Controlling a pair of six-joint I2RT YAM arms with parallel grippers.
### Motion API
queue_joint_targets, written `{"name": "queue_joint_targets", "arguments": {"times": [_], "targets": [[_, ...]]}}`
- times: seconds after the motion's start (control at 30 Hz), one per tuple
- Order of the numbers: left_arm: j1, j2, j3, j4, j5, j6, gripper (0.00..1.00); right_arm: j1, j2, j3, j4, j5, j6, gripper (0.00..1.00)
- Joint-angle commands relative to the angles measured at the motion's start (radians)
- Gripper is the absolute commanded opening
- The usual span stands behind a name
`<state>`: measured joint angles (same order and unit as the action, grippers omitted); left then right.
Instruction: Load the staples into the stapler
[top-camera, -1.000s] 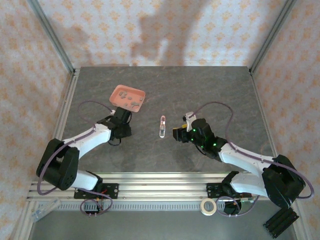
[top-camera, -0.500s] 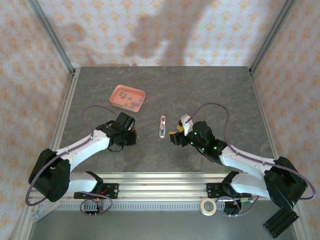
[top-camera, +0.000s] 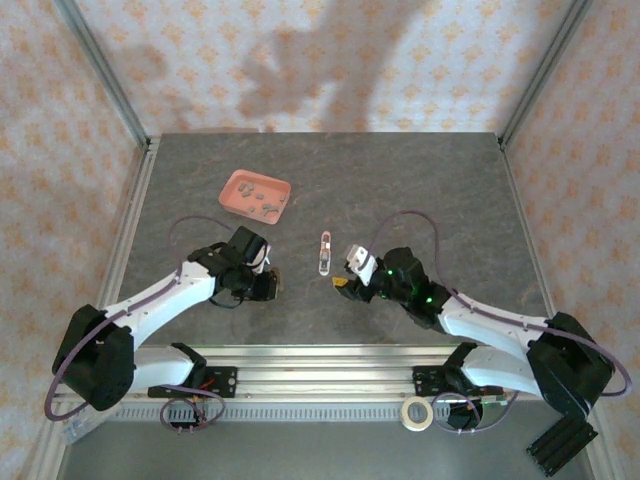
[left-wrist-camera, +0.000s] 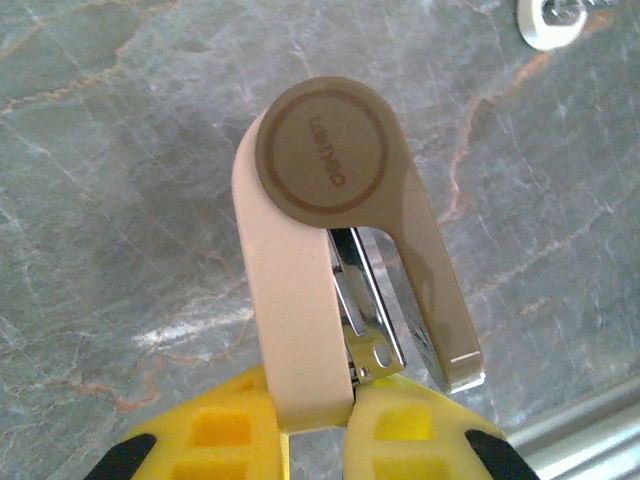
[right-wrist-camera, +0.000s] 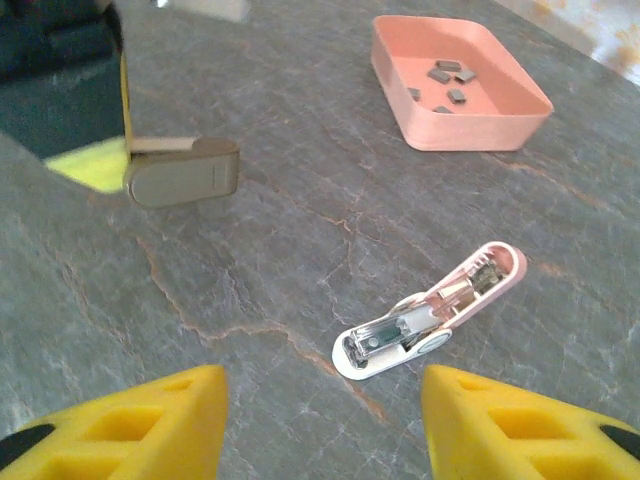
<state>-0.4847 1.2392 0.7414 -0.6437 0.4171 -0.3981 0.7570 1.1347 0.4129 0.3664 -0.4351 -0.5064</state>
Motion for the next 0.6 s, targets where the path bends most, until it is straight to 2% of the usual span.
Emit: {"name": "queue_joint_targets", "arguments": {"times": [0.0, 0.17, 0.37, 0.57], "targets": [[-0.004, 0.003, 0.051, -0.061, 0.066, 0.070, 0.14, 0.011, 0.043, 0.040, 0.037, -0.055, -0.173, 0.53], [-0.003, 0.007, 0.061, -0.069, 0.138, 0.106, 0.14, 0.054, 0.150, 0.079, 0.094, -0.072, -0.277, 0.53], [-0.003, 0.015, 0.070, -0.079, 0.208, 0.155, 0.14, 0.154, 0.280, 0.140, 0.144, -0.003, -0.490, 0.56], [-0.004, 0.041, 0.083, -0.103, 0.255, 0.178, 0.15, 0.179, 0.346, 0.156, 0.239, 0.016, -0.645, 0.55]]}}
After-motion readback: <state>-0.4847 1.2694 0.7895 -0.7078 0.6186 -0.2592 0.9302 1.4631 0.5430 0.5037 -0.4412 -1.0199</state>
